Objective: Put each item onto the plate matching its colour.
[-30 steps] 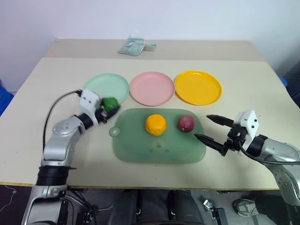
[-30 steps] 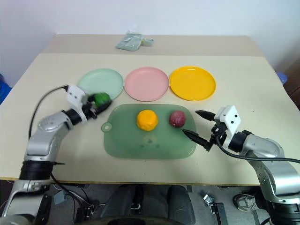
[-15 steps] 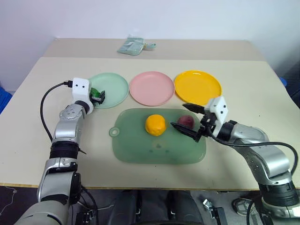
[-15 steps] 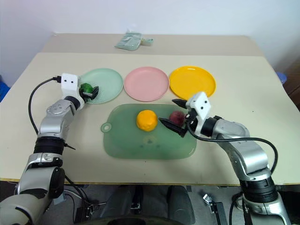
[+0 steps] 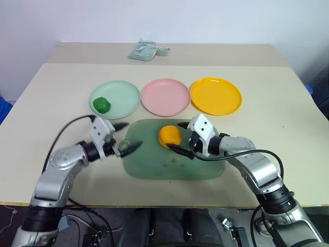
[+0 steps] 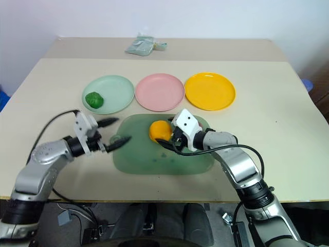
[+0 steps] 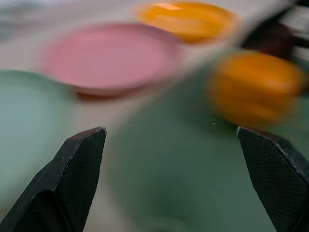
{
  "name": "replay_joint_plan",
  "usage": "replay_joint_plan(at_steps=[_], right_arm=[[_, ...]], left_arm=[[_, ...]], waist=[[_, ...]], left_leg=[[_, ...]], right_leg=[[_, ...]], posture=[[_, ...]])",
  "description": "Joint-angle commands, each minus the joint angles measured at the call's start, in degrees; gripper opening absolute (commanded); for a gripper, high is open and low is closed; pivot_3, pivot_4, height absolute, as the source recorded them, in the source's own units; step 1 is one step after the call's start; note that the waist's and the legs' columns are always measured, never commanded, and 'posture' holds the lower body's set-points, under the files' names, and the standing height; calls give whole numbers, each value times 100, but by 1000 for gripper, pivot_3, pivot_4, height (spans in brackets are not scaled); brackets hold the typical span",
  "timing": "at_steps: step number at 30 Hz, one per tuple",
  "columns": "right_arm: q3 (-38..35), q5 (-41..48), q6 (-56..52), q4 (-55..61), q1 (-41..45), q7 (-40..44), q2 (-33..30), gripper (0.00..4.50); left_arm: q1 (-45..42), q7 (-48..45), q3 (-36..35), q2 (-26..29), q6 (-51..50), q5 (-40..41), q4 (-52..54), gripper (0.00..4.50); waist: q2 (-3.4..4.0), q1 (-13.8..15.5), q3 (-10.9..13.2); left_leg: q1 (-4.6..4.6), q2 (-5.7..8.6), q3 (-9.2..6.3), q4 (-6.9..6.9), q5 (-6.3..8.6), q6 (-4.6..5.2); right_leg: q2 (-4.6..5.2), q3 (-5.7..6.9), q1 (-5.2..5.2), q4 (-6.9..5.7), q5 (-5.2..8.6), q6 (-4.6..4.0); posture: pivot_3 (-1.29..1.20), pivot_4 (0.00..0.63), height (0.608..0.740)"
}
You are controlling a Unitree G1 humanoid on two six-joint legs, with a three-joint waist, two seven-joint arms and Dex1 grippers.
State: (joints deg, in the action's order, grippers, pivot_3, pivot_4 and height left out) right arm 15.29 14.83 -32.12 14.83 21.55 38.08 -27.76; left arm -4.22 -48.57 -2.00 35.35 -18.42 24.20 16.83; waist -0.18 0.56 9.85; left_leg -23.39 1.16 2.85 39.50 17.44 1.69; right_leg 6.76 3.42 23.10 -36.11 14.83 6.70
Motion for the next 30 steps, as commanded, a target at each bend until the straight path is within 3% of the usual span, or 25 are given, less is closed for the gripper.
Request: replay_joint_plan(at_steps=[1,3,7,13,18,19,21,22,26,30], right_arm=[[-168,85,40,136,169,3,140,3249],[-371,294,-15,289,241,-2,264,2908],[-944,531,-192,195,607,-371,538,2908],[-1740,-476,-129,-1880,1730,-2236,582,2908],[-2080,-709,280,-3464,2234,-2725,611,2908],[-2116,-697,371,-3616,2285,-2712,626,3405],[-2099,-686,663,-3664,2304,-2542,626,4368],[-2052,-681,827,-3562,2269,-2386,601,4464],[-1981,-136,1288,-2389,1649,-957,282,4464],[-1894,577,856,-1177,699,464,-318,4464]], left_arm=[[102,5,-66,49,-70,122,463,4500],[133,68,-91,17,-99,127,535,4500],[134,116,0,-73,-85,105,632,4500],[130,165,202,-375,142,-7,569,4500],[179,182,360,-555,349,-148,439,4500],[189,189,375,-576,376,-174,430,4500],[210,218,377,-602,412,-217,441,4500],[225,240,369,-610,421,-234,453,4500],[285,300,320,-601,410,-255,477,4500],[325,278,284,-561,379,-215,495,4500]], waist=[[0,-1,0],[0,-3,0],[1,-3,0],[1,8,0],[4,-48,1],[6,-88,2],[9,-151,2],[10,-169,2],[15,-142,4],[11,-83,2]], left_leg=[[0,0,0,0,0,0],[0,0,0,0,1,1],[0,0,1,0,1,2],[0,3,1,-1,0,1],[-1,4,12,-18,-1,1],[-1,3,15,-22,-2,0],[-1,0,15,-26,-4,-3],[-1,-2,15,-27,-4,-4],[0,-7,14,-30,-4,-3],[-2,-2,9,-24,0,5]], right_leg=[[0,0,0,0,0,0],[0,-1,0,0,0,0],[-1,-1,2,-1,0,0],[0,-1,3,-4,0,0],[-2,-2,7,-2,0,-1],[-4,-4,9,-3,0,-1],[-7,-4,11,-4,0,0],[-9,-4,11,-4,0,0],[-14,-5,12,-4,0,0],[-6,-5,2,1,-1,1]], posture=[[0,150,740],[0,150,740],[0,150,740],[0,150,740],[0,150,740],[0,150,740],[0,150,740],[0,150,740],[0,150,740],[0,150,740]])
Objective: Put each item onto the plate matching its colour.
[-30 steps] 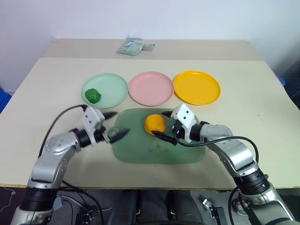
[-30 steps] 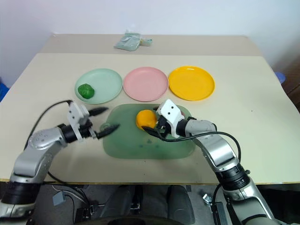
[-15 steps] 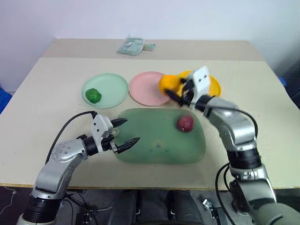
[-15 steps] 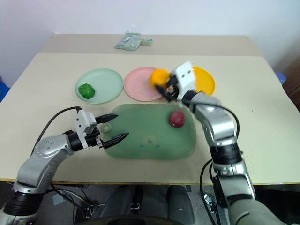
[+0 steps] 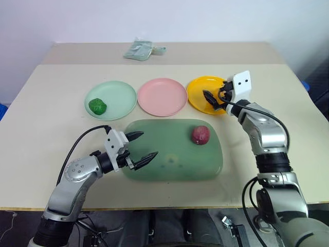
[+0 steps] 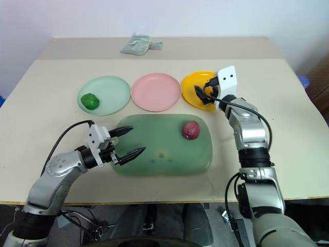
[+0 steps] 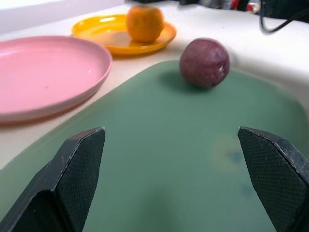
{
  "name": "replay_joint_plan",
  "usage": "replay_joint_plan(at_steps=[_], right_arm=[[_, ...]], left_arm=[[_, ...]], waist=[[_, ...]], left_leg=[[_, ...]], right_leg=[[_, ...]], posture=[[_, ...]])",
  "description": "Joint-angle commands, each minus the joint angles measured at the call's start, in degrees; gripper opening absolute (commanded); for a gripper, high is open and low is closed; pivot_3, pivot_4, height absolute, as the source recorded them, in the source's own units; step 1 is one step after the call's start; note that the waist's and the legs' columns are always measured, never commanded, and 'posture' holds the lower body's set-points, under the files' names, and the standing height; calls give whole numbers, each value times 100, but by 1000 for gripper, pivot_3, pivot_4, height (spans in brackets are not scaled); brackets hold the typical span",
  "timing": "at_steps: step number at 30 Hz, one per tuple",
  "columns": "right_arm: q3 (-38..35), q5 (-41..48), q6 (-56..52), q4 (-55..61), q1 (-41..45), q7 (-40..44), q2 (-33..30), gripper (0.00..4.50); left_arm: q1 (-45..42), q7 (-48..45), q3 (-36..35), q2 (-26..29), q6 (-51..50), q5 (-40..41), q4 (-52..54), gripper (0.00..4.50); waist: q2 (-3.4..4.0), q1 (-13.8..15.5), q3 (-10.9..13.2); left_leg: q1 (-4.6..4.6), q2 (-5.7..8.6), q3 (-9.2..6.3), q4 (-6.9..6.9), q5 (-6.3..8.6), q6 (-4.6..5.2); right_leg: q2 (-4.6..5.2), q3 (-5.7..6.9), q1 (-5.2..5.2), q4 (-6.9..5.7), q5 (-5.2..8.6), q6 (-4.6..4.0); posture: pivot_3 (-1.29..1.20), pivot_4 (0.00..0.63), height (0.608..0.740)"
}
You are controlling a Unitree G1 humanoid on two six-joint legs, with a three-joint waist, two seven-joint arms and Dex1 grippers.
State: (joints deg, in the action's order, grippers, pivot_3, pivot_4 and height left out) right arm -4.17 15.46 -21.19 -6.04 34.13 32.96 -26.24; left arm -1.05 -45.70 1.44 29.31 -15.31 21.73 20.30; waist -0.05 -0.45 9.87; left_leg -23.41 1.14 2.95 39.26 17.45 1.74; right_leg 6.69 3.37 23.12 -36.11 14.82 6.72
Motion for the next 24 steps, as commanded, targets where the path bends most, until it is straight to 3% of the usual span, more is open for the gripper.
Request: replay_joint_plan(at_steps=[1,4,8,11,14,19,24], right_arm=[[104,632,-345,1162,-796,1263,-644,4464],[230,860,-628,1668,-1397,1759,-1068,4464],[468,611,-689,1683,-1665,1736,-1160,4464],[570,366,-631,1482,-1554,1477,-1016,3609],[594,400,-568,1575,-1377,1389,-815,2290],[606,234,-394,1133,-467,518,227,2133],[917,-641,7,-757,852,-923,1491,2133]], left_arm=[[8,-19,-67,53,55,45,149,4500],[-62,-64,-69,84,20,70,100,4500],[-196,-93,-36,105,-42,91,64,4500],[-256,-80,-9,96,-91,90,85,4500],[-276,-32,-36,104,-168,104,162,4500],[-300,435,-337,6,-167,-26,151,4500],[-459,1509,-893,-348,-196,-236,-13,4500]], waist=[[-2,59,-1],[-3,99,-1],[-2,71,-1],[-1,76,-2],[-1,85,-2],[0,54,-1],[-3,-27,-3]], left_leg=[[2,1,-3,2,2,3],[4,2,-1,4,4,7],[9,0,0,6,2,4],[11,1,-1,6,1,1],[9,2,0,6,1,1],[9,1,-1,6,-1,-4],[7,2,-4,4,-4,-9]], right_leg=[[2,1,-4,2,0,0],[6,0,-5,10,0,-1],[7,-4,-2,3,0,-1],[7,-4,-1,2,1,-1],[8,-4,-1,4,1,-1],[6,-4,2,3,1,-1],[3,-1,6,-3,1,-1]], posture=[[0,150,740],[0,150,740],[0,150,740],[0,150,740],[0,150,740],[0,150,740],[0,150,740]])
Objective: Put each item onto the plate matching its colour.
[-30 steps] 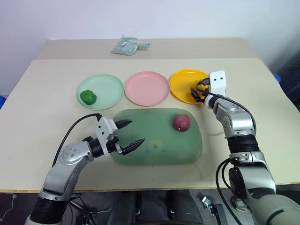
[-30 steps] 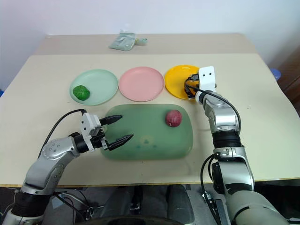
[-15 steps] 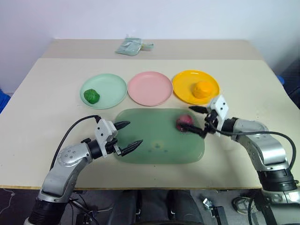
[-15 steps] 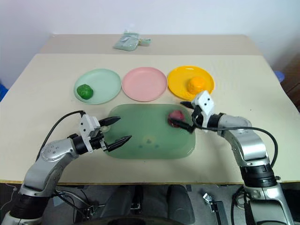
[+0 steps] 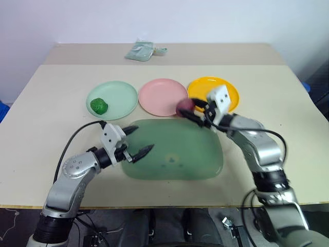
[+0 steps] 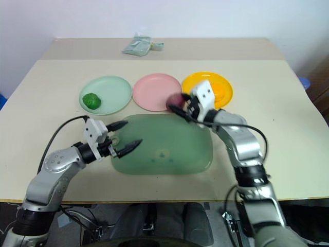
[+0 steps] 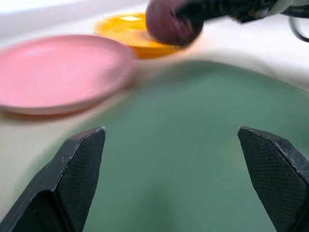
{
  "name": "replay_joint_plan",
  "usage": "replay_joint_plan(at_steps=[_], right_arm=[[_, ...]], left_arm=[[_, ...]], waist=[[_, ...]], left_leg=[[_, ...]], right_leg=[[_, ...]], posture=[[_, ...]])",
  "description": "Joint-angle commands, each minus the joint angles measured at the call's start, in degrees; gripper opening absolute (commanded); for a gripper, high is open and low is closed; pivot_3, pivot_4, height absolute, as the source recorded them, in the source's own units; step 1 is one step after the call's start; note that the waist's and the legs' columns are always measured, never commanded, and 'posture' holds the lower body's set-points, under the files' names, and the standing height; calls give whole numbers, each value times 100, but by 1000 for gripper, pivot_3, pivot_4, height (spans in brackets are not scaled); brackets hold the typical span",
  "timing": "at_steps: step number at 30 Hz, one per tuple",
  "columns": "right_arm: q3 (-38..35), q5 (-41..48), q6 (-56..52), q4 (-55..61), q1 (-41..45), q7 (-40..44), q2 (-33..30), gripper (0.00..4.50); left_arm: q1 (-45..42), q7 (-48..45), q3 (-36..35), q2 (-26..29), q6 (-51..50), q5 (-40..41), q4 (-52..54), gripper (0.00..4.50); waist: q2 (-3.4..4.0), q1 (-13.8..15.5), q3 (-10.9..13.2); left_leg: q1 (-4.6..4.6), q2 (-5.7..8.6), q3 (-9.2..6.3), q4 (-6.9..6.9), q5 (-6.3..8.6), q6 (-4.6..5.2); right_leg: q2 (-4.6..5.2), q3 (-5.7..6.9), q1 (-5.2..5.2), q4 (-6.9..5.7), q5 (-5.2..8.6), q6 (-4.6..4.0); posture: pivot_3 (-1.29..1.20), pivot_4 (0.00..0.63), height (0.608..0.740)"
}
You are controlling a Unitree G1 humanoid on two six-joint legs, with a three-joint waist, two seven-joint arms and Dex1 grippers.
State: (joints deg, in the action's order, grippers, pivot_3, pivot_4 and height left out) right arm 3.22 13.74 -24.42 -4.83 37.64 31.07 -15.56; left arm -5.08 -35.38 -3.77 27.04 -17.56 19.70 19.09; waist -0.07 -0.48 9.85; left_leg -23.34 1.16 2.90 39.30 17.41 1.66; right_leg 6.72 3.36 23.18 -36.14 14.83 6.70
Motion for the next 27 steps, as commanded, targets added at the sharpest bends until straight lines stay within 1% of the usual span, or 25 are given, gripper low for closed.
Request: replay_joint_plan(at_steps=[1,3,6,8,11,13,15,18,20,23,27], right_arm=[[235,-653,492,-1340,746,-961,621,2133],[219,-828,769,-2217,1195,-1279,941,2133],[114,-939,1177,-3075,1606,-1495,1124,2133],[52,-938,1446,-3357,1755,-1464,1128,3178],[56,-791,1847,-2941,1551,-946,995,4444],[26,-591,1875,-2445,1229,-344,721,4444],[-35,-429,1835,-1894,822,226,289,4444],[-299,-149,1617,-1175,198,837,-457,4444],[-550,94,1480,-916,-134,1156,-918,4444],[-1060,420,1276,-660,-806,1634,-1704,4444],[-1511,731,1137,-499,-1597,2223,-2429,4444]], left_arm=[[-32,595,-448,-170,-7,-21,166,4500],[55,692,-508,-200,-117,38,353,4500],[146,789,-498,-201,-240,46,590,4500],[207,915,-506,-211,-361,35,793,4500],[309,1105,-593,-213,-542,44,1080,4500],[347,1201,-605,-212,-645,34,1195,4500],[376,1269,-637,-195,-728,30,1278,4500],[442,1268,-893,-86,-775,71,1252,4500],[476,1245,-1057,3,-773,65,1157,4500],[715,1121,-1487,227,-661,33,880,4500],[1077,939,-1925,404,-501,62,610,4500]], waist=[[0,-40,0],[1,-42,0],[1,-35,0],[1,-32,0],[3,-54,1],[3,-48,1],[2,-19,1],[2,-1,1],[2,-21,1],[3,-20,1],[3,-28,1]], left_leg=[[0,1,0,-1,0,0],[-1,1,0,-8,-1,-3],[-8,3,-1,-13,-2,-3],[-10,6,-3,-12,-2,-3],[-9,3,-2,-11,-2,-4],[-8,0,-3,-11,-4,-7],[-8,0,-6,-11,-4,-7],[-8,2,-7,-9,-3,-6],[-8,1,-6,-9,-3,-5],[-5,-1,-3,-9,-3,-5],[-3,-5,4,-11,-1,-2]], right_leg=[[0,0,1,-1,0,0],[-4,0,5,-5,0,0],[-5,2,7,-5,0,0],[-4,3,4,-1,0,0],[-6,3,3,0,0,0],[-12,3,3,-1,0,0],[-12,3,1,-1,0,0],[-8,3,-4,0,0,0],[-8,2,-2,1,0,0],[-7,1,-1,6,1,0],[-5,0,-1,11,1,-1]], posture=[[0,150,740],[0,150,740],[0,150,740],[0,150,740],[0,150,740],[0,150,740],[0,150,740],[0,150,740],[0,150,740],[0,150,740],[0,150,740]])
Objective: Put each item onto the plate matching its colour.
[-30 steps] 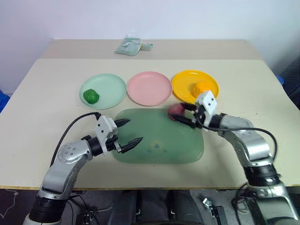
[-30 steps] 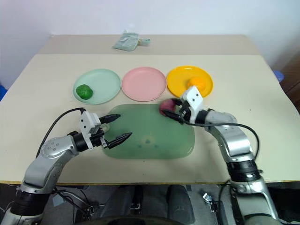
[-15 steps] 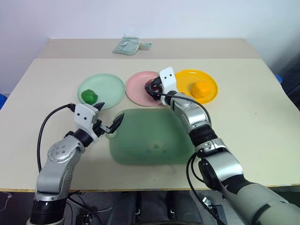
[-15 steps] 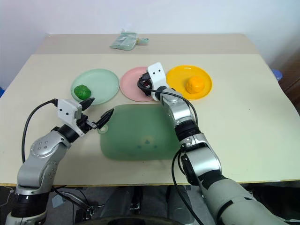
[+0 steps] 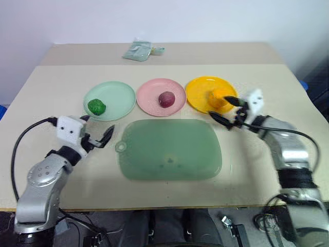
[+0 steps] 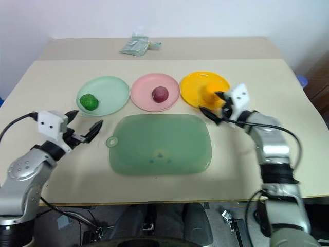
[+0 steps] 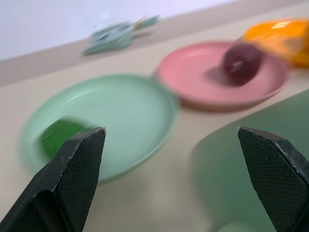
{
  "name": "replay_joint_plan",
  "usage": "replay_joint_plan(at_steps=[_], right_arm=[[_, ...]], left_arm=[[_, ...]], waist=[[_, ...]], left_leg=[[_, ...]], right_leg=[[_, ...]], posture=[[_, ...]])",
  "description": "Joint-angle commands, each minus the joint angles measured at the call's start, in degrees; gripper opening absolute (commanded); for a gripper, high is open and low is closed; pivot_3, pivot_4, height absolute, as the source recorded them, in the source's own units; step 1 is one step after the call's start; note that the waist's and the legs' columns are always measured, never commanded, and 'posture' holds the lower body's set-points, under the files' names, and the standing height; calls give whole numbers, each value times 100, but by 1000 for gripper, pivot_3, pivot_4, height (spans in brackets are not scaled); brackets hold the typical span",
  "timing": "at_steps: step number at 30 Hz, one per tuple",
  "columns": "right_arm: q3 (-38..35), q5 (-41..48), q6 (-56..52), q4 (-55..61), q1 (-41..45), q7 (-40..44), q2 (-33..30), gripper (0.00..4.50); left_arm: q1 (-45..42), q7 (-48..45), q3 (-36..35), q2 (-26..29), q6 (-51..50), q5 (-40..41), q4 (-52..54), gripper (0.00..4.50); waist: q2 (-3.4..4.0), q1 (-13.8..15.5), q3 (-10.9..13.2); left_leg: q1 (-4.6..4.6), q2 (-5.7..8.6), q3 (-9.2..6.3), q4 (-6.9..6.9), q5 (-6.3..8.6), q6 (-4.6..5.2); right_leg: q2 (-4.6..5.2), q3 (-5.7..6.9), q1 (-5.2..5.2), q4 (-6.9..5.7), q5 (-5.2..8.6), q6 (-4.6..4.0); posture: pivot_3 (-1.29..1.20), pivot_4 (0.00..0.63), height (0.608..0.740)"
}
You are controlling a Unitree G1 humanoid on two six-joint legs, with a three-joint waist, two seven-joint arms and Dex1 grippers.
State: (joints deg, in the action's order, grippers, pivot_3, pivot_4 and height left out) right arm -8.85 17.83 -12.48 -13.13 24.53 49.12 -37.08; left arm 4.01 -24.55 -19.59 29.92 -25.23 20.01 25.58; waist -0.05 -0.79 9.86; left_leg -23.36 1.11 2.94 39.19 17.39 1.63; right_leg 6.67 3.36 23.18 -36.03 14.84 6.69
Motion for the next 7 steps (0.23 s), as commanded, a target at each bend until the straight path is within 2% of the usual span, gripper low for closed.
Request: replay_joint_plan(at_steps=[1,7], right_arm=[[-387,377,-89,367,-455,537,-403,4444],[-438,355,-155,429,-660,567,-630,4444]], left_arm=[[261,-192,-416,143,325,15,-105,4500],[419,-162,-497,57,592,-41,-311,4500]], waist=[[0,10,0],[0,16,0]], left_leg=[[1,-1,1,0,0,0],[4,0,2,4,3,5]], right_leg=[[2,0,0,1,0,0],[15,-4,-3,-1,0,0]], posture=[[0,150,740],[0,150,740]])
